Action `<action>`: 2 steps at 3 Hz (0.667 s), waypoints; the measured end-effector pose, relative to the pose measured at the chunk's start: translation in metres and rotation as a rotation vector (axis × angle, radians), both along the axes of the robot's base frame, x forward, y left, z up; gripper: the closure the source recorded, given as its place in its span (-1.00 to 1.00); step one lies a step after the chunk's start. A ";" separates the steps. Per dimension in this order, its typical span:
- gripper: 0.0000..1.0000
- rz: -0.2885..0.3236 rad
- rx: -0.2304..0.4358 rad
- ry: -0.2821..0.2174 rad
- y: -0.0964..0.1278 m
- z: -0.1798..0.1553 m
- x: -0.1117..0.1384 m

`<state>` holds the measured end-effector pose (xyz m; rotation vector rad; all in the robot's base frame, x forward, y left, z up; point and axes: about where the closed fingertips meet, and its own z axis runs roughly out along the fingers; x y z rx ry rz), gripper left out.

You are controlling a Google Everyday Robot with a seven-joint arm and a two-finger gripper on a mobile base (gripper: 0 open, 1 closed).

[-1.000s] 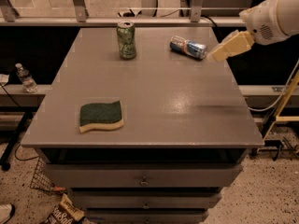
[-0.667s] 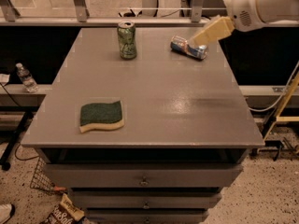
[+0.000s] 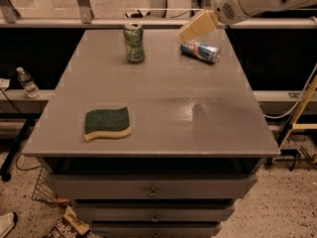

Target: Move green can near sponge

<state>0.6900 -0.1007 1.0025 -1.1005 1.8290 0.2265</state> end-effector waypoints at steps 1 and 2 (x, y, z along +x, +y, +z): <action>-1.00 0.033 0.055 0.070 0.028 -0.033 0.015; -1.00 0.040 0.092 0.128 0.065 -0.073 0.035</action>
Offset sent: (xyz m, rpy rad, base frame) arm 0.0652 0.1089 -0.1240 0.1372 0.1867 0.0280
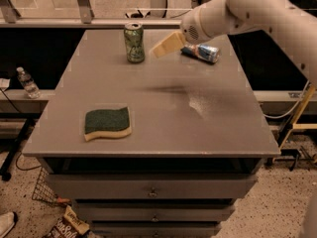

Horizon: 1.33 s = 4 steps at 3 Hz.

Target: Move green can near sponge

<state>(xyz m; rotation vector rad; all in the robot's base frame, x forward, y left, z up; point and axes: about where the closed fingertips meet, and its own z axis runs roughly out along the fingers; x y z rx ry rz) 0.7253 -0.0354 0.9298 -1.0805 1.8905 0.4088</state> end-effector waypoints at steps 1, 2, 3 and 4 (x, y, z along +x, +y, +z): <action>-1.00 -0.033 0.003 0.003 0.027 -0.023 0.021; -1.00 -0.080 0.021 -0.015 0.043 -0.034 0.040; -1.00 -0.081 0.047 -0.045 0.062 -0.032 0.055; -1.00 -0.065 0.075 -0.072 0.081 -0.026 0.067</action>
Offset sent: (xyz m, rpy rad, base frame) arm 0.0653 0.0577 -0.0424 0.0485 -0.0492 -0.1517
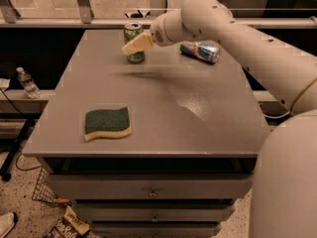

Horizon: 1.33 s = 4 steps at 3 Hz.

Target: Move green can near sponge

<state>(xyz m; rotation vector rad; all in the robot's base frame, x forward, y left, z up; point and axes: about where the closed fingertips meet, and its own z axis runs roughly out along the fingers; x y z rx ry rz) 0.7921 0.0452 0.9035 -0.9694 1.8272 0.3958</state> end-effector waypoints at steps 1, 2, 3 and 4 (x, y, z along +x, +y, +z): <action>-1.00 0.024 0.021 -0.020 0.015 0.005 0.010; -0.66 0.053 0.033 -0.021 0.030 0.005 0.013; -0.17 0.090 0.042 -0.022 0.042 0.009 0.011; 0.27 0.128 0.079 -0.032 0.045 0.019 0.002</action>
Offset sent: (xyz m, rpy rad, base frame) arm 0.0174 0.0417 0.0100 0.0477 -0.0282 0.0829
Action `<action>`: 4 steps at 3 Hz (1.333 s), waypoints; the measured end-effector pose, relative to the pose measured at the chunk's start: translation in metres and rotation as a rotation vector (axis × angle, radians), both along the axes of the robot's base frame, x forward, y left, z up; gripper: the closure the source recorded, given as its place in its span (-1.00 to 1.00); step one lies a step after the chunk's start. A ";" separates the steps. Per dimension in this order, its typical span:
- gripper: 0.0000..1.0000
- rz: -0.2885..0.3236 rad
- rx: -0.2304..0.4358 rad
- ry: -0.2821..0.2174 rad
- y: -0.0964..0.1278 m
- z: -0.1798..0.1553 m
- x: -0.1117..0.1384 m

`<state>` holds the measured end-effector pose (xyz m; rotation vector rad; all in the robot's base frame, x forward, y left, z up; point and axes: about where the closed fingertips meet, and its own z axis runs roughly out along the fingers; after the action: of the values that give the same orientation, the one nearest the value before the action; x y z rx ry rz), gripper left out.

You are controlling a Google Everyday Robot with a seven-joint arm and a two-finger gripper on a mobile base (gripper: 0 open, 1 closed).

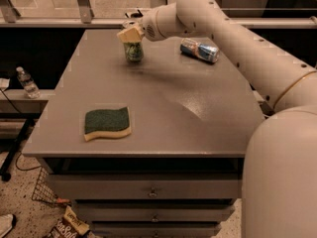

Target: Move green can near sponge

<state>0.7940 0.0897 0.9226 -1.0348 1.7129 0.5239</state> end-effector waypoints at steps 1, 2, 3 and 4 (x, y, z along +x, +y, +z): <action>0.74 0.012 0.017 -0.037 -0.014 0.024 -0.020; 1.00 0.073 0.028 -0.038 -0.020 0.043 -0.051; 1.00 0.190 0.037 0.031 -0.008 0.043 -0.095; 1.00 0.275 0.068 0.083 0.002 0.041 -0.129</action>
Offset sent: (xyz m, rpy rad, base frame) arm -0.1033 -0.0291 0.0619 0.0254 -0.0071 0.1896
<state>0.6646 0.0921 0.9636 -1.2218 1.6207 0.8056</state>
